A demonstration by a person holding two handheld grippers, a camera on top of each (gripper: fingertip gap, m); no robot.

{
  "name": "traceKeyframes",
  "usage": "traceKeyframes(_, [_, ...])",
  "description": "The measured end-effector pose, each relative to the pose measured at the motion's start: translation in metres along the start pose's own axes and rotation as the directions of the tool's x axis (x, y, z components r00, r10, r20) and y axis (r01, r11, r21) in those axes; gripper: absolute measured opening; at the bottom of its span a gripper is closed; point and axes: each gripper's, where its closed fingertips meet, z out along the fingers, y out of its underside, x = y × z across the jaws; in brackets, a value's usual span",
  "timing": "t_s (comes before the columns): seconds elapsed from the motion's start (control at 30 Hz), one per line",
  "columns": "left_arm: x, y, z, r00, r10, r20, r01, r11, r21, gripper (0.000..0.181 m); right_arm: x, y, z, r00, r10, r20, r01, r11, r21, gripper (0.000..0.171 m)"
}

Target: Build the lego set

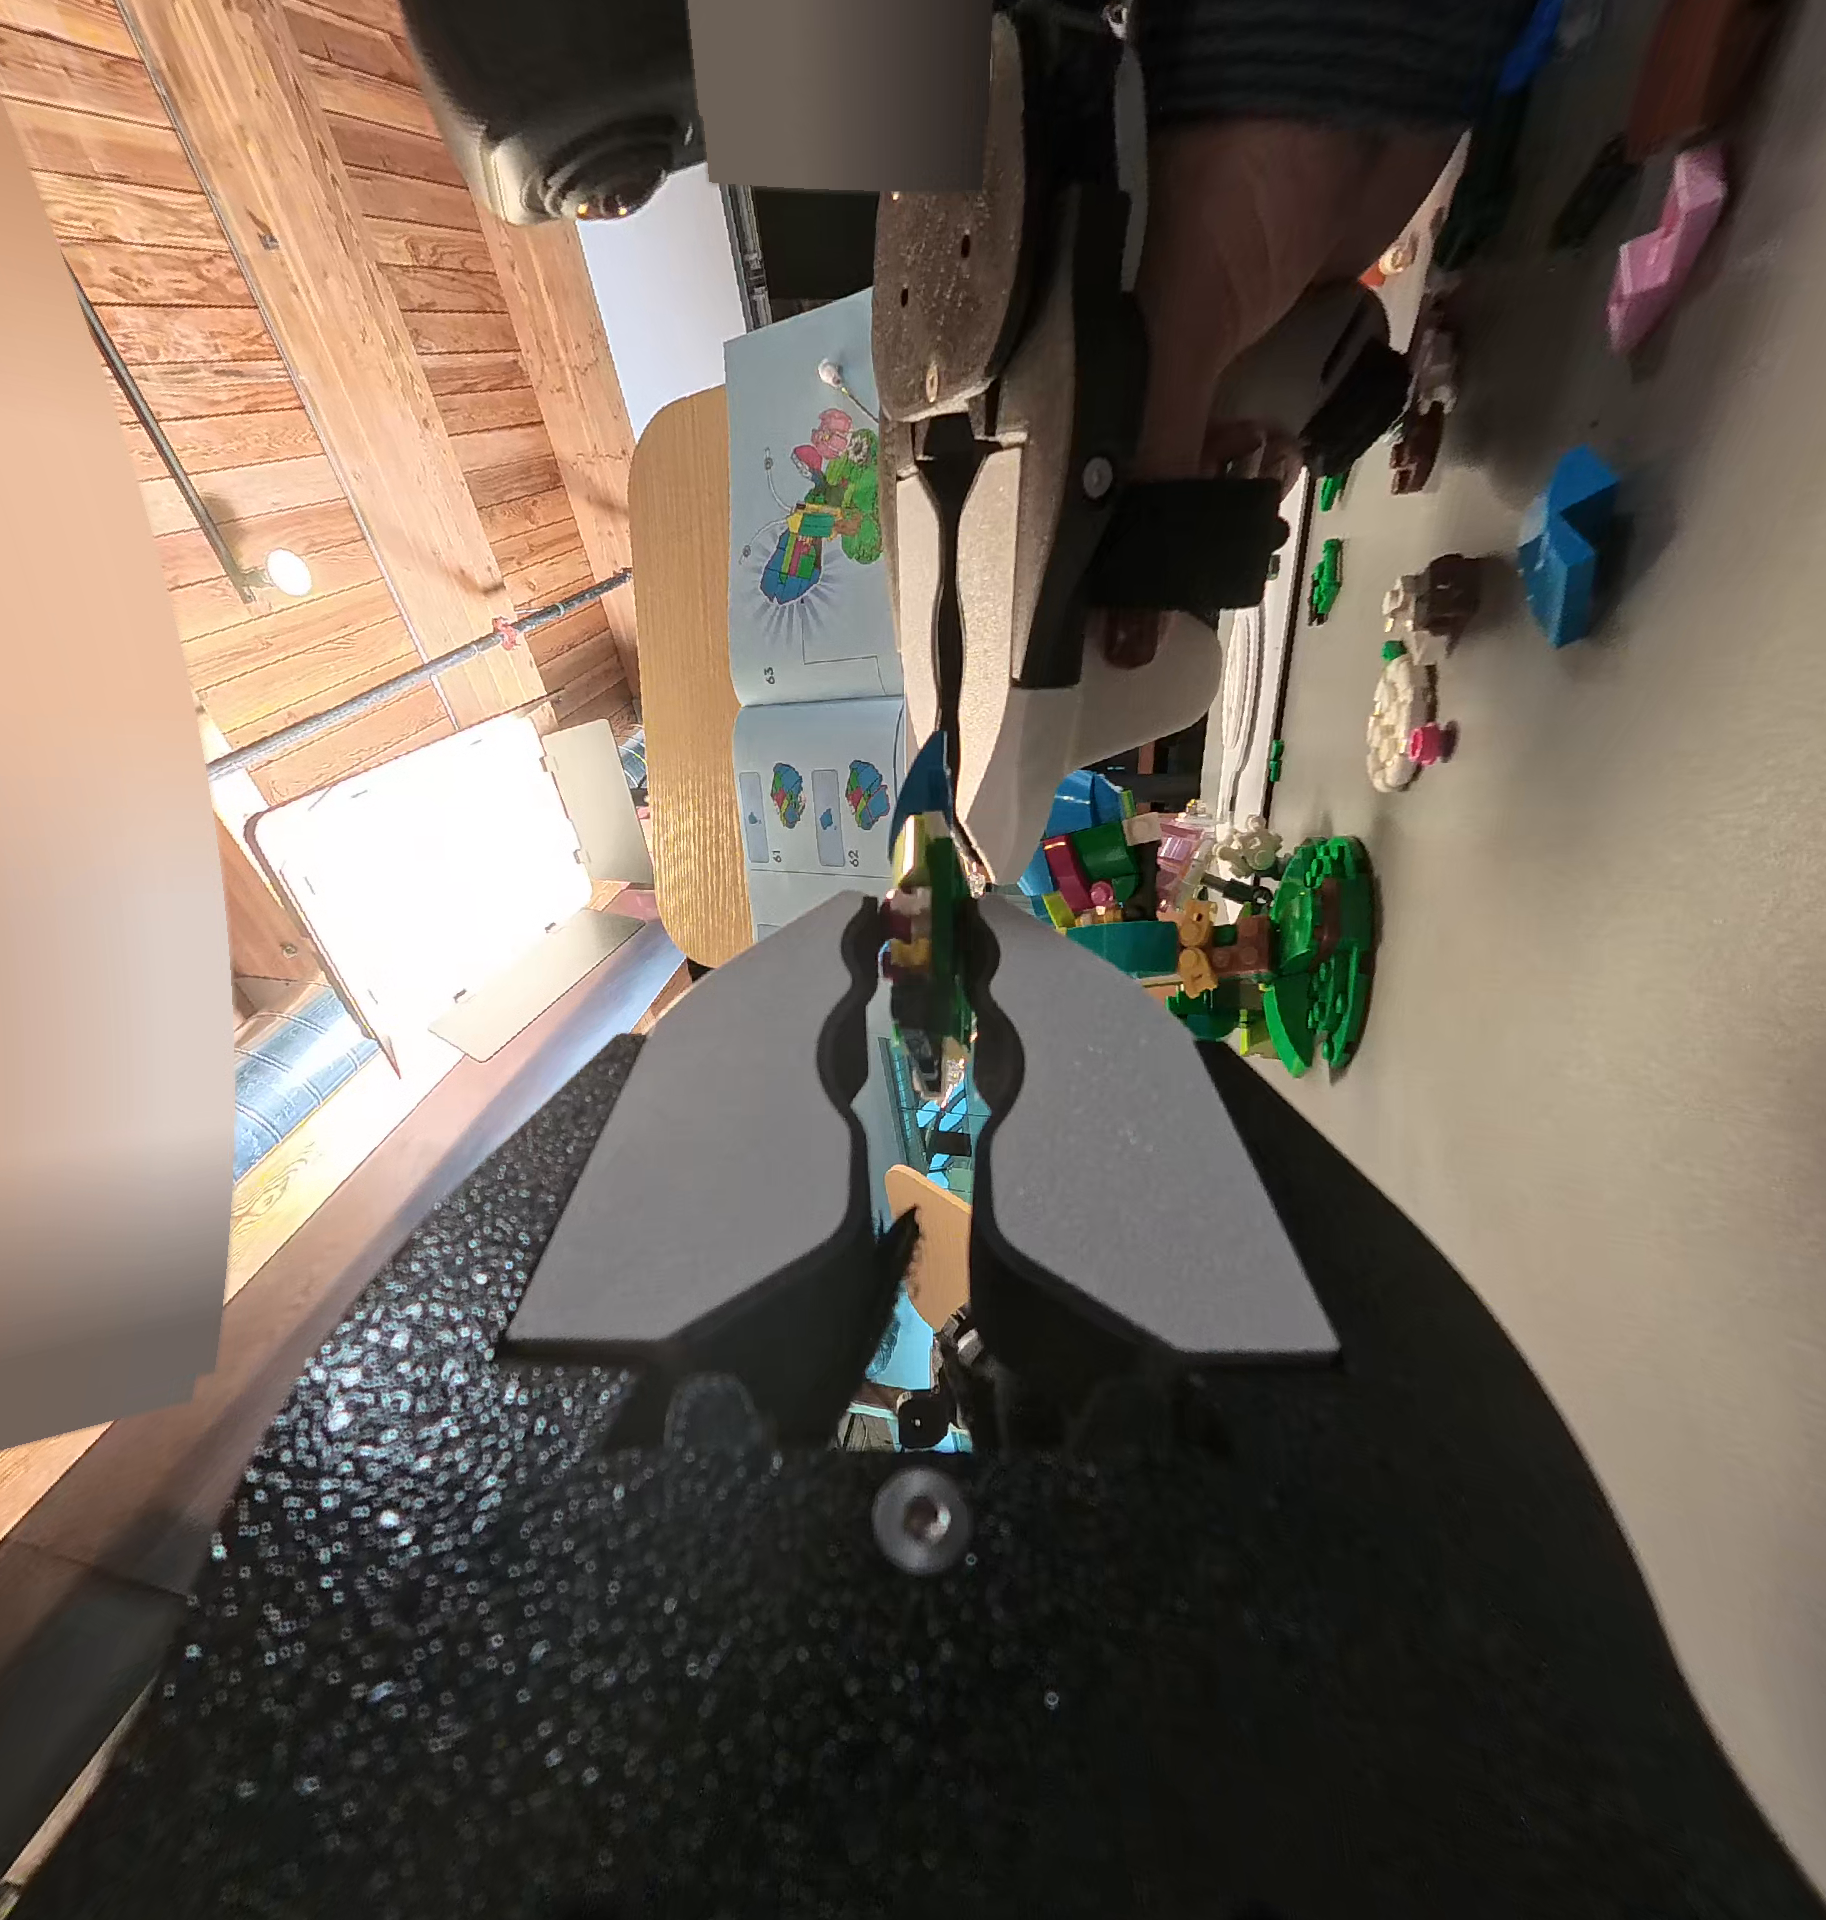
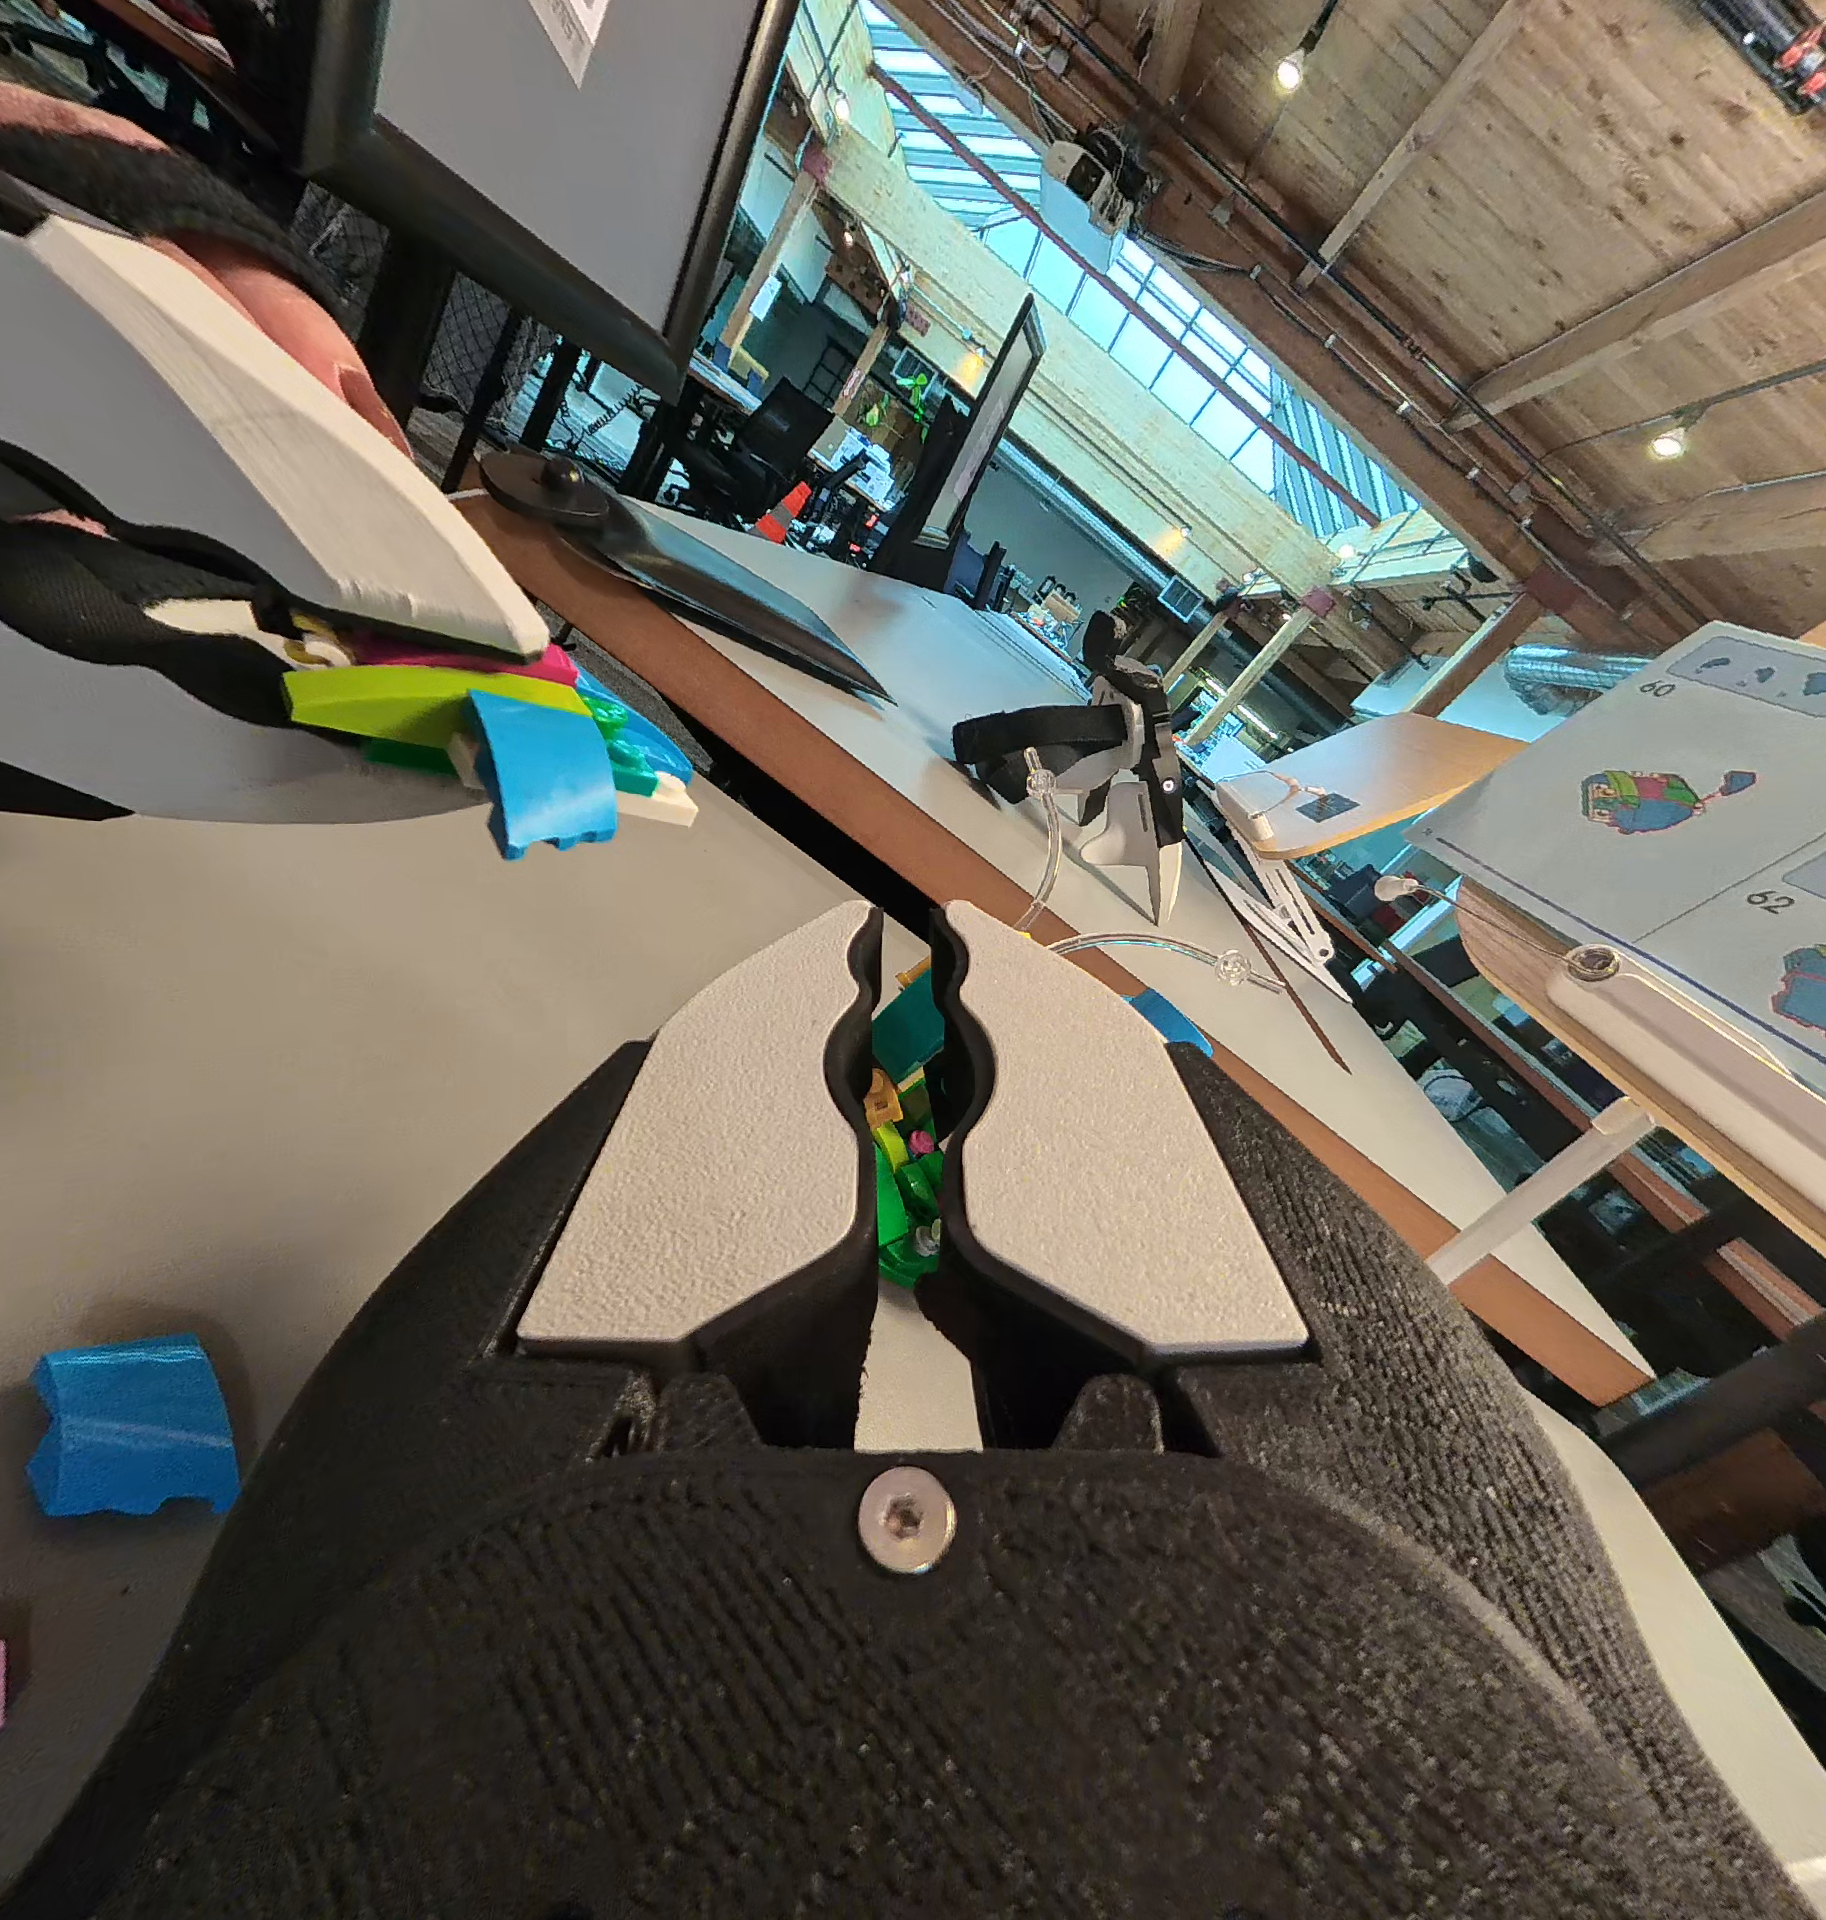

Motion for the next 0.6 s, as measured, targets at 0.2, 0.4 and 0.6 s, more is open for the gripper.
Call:
traceKeyframes(0.2, [-0.0003, 0.0000, 0.0000, 1.000, -0.001, 0.001, 0.001, 1.000, 0.001, 0.014, 0.0000, 0.0001, 0.0000, 1.000, -0.001, 0.000, 0.001, 1.000, -0.001, 0.006])
traceKeyframes(0.4, [0.0001, 0.0000, 0.0000, 1.000, -0.001, -0.001, 0.001, 1.000, 0.000, 0.014, 0.0000, 0.0002, -0.0001, 1.000, -0.003, -0.001, 0.003, 1.000, -0.003, 0.006])
traceKeyframes(0.6, [0.0002, -0.0003, 0.0001, 1.000, 0.000, -0.002, 0.000, 1.000, 0.001, 0.014, 0.0002, 0.0004, 0.0000, 1.000, -0.005, -0.003, 0.005, 1.000, -0.005, 0.006])
